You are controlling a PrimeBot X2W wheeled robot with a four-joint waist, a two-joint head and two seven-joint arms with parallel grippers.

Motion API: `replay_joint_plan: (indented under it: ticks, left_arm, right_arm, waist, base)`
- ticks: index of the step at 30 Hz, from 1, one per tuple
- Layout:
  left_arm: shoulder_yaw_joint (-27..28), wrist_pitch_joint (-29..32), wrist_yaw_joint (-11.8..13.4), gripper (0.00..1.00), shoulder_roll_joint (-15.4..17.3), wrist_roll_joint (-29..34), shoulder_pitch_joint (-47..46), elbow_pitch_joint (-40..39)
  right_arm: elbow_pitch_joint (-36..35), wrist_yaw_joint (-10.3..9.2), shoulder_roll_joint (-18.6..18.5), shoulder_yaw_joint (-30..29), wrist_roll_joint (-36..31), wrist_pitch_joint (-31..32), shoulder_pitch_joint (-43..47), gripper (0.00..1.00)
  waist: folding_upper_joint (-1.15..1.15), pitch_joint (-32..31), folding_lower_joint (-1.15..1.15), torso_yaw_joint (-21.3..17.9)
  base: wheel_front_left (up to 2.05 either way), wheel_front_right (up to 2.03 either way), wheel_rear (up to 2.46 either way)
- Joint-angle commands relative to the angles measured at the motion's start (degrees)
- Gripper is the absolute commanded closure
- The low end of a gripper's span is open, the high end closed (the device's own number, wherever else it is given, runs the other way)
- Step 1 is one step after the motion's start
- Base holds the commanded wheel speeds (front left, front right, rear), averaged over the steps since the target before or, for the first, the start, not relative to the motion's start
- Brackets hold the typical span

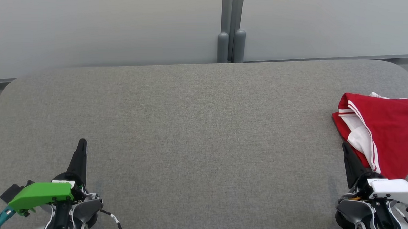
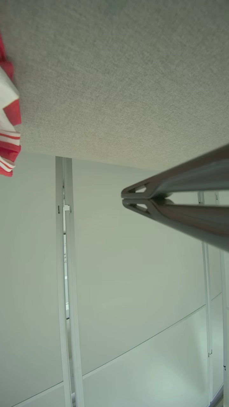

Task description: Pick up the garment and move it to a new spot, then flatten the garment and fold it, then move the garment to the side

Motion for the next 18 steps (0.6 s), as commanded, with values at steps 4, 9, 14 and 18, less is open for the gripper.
replay_joint_plan:
  ticks: [4, 9, 14, 18]
  left_arm:
    - [0.3, 0.2, -0.3, 1.0, 0.0, 0.0, -0.7, -0.1]
    - [0.3, 0.2, -0.3, 1.0, 0.0, 0.0, -0.7, -0.1]
    - [0.3, 0.2, -0.3, 1.0, 0.0, 0.0, -0.7, -0.1]
    - [0.3, 0.2, -0.3, 1.0, 0.0, 0.0, -0.7, -0.1]
  right_arm:
    - [0.1, 0.04, -0.3, 0.0, 0.3, 0.2, -0.6, 1.0]
    - [0.1, 0.04, -0.3, 0.0, 0.3, 0.2, -0.6, 1.0]
    - [0.1, 0.04, -0.3, 0.0, 0.3, 0.2, -0.6, 1.0]
    - [0.1, 0.03, -0.3, 0.0, 0.3, 0.2, -0.6, 1.0]
  waist:
    - [0.5, 0.0, 0.0, 0.0]
    - [0.5, 0.0, 0.0, 0.0]
    - [0.5, 0.0, 0.0, 0.0]
    - [0.5, 0.0, 0.0, 0.0]
  base:
    - [0.0, 0.0, 0.0]
    - [0.0, 0.0, 0.0]
    - [0.0, 0.0, 0.0]
    - [0.0, 0.0, 0.0]
